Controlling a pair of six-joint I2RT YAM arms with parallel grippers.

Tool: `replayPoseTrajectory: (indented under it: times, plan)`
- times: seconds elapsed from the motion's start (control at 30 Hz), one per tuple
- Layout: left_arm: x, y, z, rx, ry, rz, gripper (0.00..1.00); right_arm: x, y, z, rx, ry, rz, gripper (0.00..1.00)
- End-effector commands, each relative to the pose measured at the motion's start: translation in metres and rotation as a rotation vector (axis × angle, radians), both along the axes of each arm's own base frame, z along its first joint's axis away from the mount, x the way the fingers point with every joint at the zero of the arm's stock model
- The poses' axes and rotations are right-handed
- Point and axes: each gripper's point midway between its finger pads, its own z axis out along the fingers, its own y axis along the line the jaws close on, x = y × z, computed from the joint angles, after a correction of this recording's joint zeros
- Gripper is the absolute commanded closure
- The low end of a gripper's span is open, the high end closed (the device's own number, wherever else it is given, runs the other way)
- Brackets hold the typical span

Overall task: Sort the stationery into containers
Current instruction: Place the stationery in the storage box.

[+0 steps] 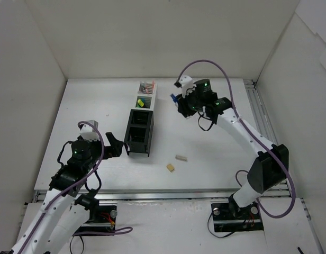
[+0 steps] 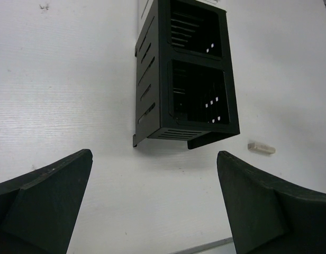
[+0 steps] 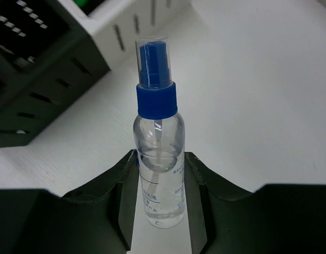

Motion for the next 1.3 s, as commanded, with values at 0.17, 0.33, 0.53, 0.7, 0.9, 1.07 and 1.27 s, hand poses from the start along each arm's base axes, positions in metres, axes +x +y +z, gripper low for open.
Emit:
replayPoseTrajectory:
  times: [0.17, 0.33, 0.53, 0.7, 0.9, 1.07, 1.27]
  plan:
    - [0.011, 0.019, 0.007, -0.044, 0.002, 0.121, 0.01, -0.011, 0.139, 0.089, 0.345, -0.365, 0.298, 1.00]
    - [0.010, 0.021, 0.005, -0.057, -0.004, 0.135, 0.01, -0.002, 0.193, 0.080, 0.426, -0.409, 0.336, 1.00]
    - [0.011, 0.020, 0.008, -0.056, -0.012, 0.127, 0.00, 0.019, 0.230, 0.056, 0.449, -0.402, 0.324, 1.00]
    - [0.010, 0.020, 0.007, -0.060, -0.008, 0.124, 0.01, 0.019, 0.243, 0.043, 0.438, -0.404, 0.309, 0.97]
    - [0.010, 0.017, 0.009, -0.066, -0.016, 0.105, 0.01, 0.017, 0.238, 0.024, 0.430, -0.354, 0.263, 0.75]
    - [0.012, 0.018, 0.012, -0.066, -0.014, 0.112, 0.01, 0.006, 0.223, 0.049, 0.444, -0.392, 0.253, 0.56]
    - [0.012, 0.008, 0.016, -0.088, 0.003, 0.065, 0.01, -0.020, 0.206, 0.100, 0.455, -0.448, 0.293, 0.35]
